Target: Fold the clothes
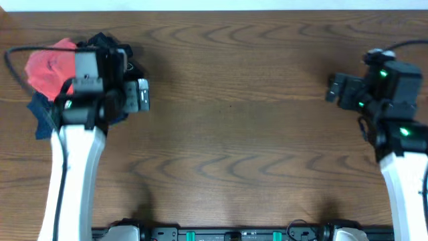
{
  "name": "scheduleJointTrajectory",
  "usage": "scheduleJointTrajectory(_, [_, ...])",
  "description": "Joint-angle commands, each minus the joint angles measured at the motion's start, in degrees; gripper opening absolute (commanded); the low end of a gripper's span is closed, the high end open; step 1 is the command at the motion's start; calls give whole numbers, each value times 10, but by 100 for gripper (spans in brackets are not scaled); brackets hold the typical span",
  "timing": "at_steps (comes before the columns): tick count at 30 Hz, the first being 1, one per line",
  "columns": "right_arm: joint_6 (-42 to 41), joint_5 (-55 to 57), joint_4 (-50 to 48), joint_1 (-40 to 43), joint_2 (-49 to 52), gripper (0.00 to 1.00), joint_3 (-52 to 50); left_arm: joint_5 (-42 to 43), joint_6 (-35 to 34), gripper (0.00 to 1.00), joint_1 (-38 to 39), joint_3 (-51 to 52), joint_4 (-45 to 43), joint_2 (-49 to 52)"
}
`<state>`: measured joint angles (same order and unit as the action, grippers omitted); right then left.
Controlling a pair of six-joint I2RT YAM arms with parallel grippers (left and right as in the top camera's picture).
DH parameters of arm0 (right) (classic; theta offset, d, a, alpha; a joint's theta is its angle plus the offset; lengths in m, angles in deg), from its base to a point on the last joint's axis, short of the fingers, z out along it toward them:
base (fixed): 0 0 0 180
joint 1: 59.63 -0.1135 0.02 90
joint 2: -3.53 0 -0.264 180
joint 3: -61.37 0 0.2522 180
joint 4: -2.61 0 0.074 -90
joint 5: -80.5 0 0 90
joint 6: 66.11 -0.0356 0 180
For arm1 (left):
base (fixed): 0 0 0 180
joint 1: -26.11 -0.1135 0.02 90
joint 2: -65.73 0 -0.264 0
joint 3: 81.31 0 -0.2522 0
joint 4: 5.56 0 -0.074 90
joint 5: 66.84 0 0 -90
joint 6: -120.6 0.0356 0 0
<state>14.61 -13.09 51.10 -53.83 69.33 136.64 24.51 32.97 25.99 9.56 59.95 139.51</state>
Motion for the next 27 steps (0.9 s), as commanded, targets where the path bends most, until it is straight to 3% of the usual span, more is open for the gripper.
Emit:
scheduleJointTrajectory(1, [-29,13,35,18,-84,99,10,-3,-3,98,1,-1,21,-111])
scheduleJointTrajectory(12, [-27,42,54,17,-322,99,-118,-3,-23,98,1,151,-35,-440])
scheduleJointTrajectory(17, [-27,47,75,17,-349,99,-156,-3,-22,98,1,161,-36,-492])
scheduleJointTrajectory(27, [-27,47,246,17,-344,99,-157,-3,-22,98,1,161,3,-496])
